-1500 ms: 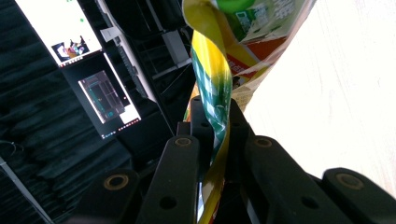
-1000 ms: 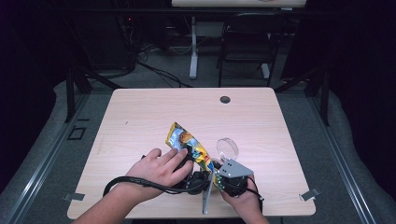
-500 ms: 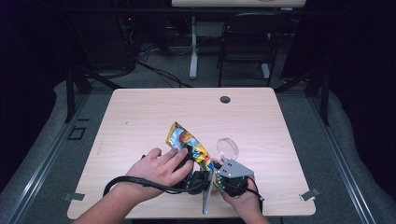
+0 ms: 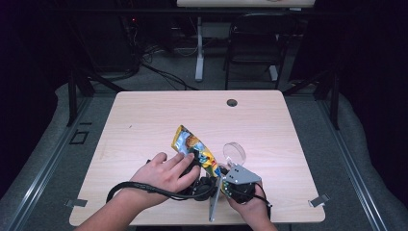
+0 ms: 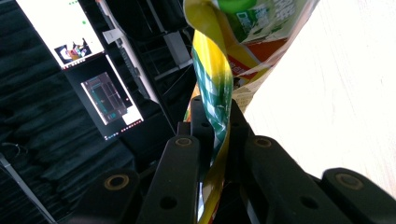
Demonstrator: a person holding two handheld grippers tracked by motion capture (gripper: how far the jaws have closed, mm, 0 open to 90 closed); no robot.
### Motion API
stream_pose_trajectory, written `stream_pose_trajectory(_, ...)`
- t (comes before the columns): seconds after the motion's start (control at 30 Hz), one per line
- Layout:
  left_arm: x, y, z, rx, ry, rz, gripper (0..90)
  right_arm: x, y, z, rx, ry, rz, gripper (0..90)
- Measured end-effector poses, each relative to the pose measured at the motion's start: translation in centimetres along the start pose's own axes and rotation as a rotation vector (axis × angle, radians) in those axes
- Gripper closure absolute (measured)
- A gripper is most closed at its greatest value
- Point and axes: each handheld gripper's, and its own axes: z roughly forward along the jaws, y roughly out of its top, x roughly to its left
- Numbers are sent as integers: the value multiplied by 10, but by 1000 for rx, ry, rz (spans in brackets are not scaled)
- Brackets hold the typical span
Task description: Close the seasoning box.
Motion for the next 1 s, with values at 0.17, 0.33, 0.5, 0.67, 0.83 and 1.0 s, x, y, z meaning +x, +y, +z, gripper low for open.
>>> stream_pose_trajectory(0.17,0,0,0,-3,5,3,869,1,0,-1,1,-2,-10,711)
stream_pose_trajectory(0.33,0,0,-1,-5,-5,0,869,2,0,-1,7,-7,-28,711)
stream_pose_trajectory(0.5,0,-1,0,-8,-11,-8,868,3,0,-1,8,-10,-31,711)
stream_pose_trajectory(0.67,0,-1,0,-9,-4,-8,868,3,0,-1,13,-3,-31,711)
stream_pose_trajectory(0.83,1,-1,0,-11,-10,-10,868,3,1,-1,10,-2,-33,711)
stream_pose_trajectory(1.0,1,-1,0,-11,-12,-10,868,4,0,-2,13,-1,-34,710)
